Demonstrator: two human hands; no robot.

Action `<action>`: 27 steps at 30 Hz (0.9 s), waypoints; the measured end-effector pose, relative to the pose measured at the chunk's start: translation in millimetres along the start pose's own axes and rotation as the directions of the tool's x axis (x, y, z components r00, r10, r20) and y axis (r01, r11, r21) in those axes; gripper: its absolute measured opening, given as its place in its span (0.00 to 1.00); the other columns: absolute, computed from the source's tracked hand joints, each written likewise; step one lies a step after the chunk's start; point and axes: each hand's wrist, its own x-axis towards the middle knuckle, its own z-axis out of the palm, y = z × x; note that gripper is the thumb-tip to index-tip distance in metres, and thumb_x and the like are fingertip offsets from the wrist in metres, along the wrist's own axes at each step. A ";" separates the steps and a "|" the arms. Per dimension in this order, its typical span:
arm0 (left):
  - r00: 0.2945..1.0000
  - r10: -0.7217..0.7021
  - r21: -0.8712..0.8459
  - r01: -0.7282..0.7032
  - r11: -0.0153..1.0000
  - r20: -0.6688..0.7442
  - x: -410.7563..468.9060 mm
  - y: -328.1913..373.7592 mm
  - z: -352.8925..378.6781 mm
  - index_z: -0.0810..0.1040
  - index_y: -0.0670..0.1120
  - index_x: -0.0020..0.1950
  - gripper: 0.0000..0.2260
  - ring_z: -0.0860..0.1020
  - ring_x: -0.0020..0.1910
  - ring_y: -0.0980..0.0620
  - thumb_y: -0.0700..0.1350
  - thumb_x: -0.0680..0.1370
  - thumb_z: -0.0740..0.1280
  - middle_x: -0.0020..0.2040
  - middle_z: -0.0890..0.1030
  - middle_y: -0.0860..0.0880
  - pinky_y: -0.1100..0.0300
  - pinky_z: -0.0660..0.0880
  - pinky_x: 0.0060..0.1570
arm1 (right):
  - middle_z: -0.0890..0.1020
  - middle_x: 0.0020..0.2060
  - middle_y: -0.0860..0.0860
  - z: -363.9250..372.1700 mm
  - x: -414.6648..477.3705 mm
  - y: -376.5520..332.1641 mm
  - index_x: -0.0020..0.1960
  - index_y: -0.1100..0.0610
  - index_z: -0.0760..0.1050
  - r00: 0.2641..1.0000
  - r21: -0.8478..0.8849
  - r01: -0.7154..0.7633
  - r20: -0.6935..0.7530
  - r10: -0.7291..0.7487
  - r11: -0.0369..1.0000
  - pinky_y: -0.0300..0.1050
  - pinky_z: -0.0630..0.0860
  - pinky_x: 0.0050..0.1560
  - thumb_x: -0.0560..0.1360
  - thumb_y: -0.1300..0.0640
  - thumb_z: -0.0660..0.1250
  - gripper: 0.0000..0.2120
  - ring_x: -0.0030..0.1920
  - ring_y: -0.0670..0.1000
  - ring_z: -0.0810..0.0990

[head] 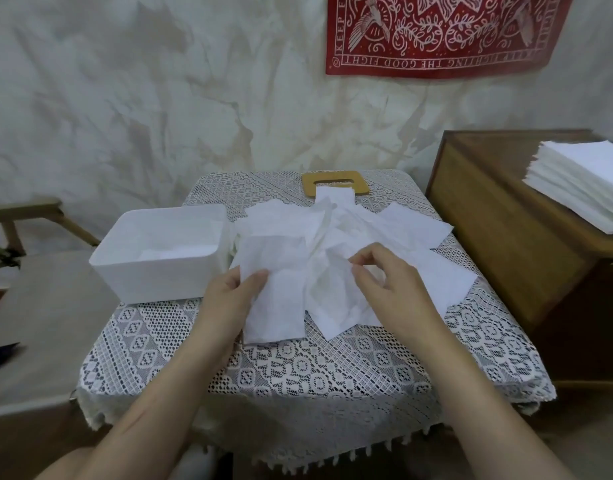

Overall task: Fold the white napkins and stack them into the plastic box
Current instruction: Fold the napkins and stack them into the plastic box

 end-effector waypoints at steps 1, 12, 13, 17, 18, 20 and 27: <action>1.000 0.002 -0.013 -0.002 1.000 -0.004 0.1 1.3 -1.7 0.83 0.45 0.58 0.08 0.87 0.51 0.46 0.45 0.84 0.66 0.52 0.88 0.47 0.47 0.83 0.52 | 0.81 0.43 0.39 0.2 0.2 -2.4 0.47 0.51 0.76 1.000 0.116 -0.014 0.014 0.013 0.993 0.34 0.72 0.45 0.81 0.57 0.65 0.05 0.48 0.39 0.78; 0.989 -0.051 -0.038 0.057 0.998 0.138 -7.8 -3.3 8.3 0.84 0.42 0.60 0.10 0.86 0.54 0.44 0.44 0.84 0.65 0.54 0.87 0.43 0.49 0.81 0.53 | 0.85 0.44 0.42 33.4 -2.5 -18.0 0.47 0.48 0.82 0.984 0.161 -0.045 0.178 0.016 0.986 0.49 0.76 0.48 0.80 0.50 0.69 0.05 0.46 0.46 0.82; 0.989 -0.051 -0.045 0.058 0.997 0.139 -6.8 -3.5 8.4 0.84 0.42 0.60 0.10 0.85 0.55 0.43 0.44 0.84 0.65 0.55 0.87 0.43 0.48 0.81 0.55 | 0.85 0.46 0.40 34.9 -1.8 -18.0 0.48 0.48 0.83 0.982 0.134 -0.038 0.188 0.012 0.990 0.46 0.76 0.50 0.81 0.50 0.68 0.06 0.48 0.42 0.81; 0.989 -0.053 -0.050 0.060 0.997 0.141 -4.8 -4.9 7.0 0.84 0.43 0.60 0.11 0.85 0.56 0.43 0.44 0.84 0.65 0.55 0.87 0.43 0.47 0.80 0.58 | 0.81 0.53 0.37 39.0 5.5 -15.6 0.56 0.46 0.82 0.989 -0.023 0.055 0.138 -0.051 0.998 0.34 0.71 0.47 0.81 0.53 0.68 0.06 0.49 0.37 0.78; 0.987 -0.050 -0.050 0.058 0.997 0.151 -5.8 -4.4 7.2 0.84 0.43 0.61 0.11 0.85 0.56 0.43 0.44 0.84 0.65 0.55 0.87 0.43 0.47 0.80 0.58 | 0.80 0.55 0.36 40.2 8.1 -15.2 0.58 0.45 0.80 0.987 -0.081 0.090 0.142 -0.078 0.993 0.32 0.69 0.46 0.80 0.53 0.68 0.09 0.48 0.38 0.77; 0.985 -0.033 -0.024 0.038 0.999 0.171 -6.5 -4.4 6.4 0.84 0.44 0.62 0.11 0.85 0.56 0.43 0.45 0.84 0.65 0.56 0.87 0.44 0.48 0.80 0.57 | 0.77 0.58 0.35 41.8 12.9 -16.4 0.64 0.43 0.77 0.975 -0.152 0.151 0.183 -0.123 0.977 0.30 0.67 0.48 0.79 0.53 0.69 0.14 0.48 0.39 0.75; 0.984 -0.001 0.036 -0.006 0.999 0.179 -3.0 -2.5 -1.4 0.84 0.44 0.60 0.11 0.84 0.58 0.40 0.45 0.84 0.64 0.56 0.87 0.43 0.41 0.77 0.63 | 0.75 0.42 0.40 30.6 25.1 -28.9 0.54 0.46 0.77 0.949 -0.277 0.254 0.256 -0.184 0.927 0.46 0.64 0.46 0.77 0.50 0.70 0.07 0.51 0.48 0.68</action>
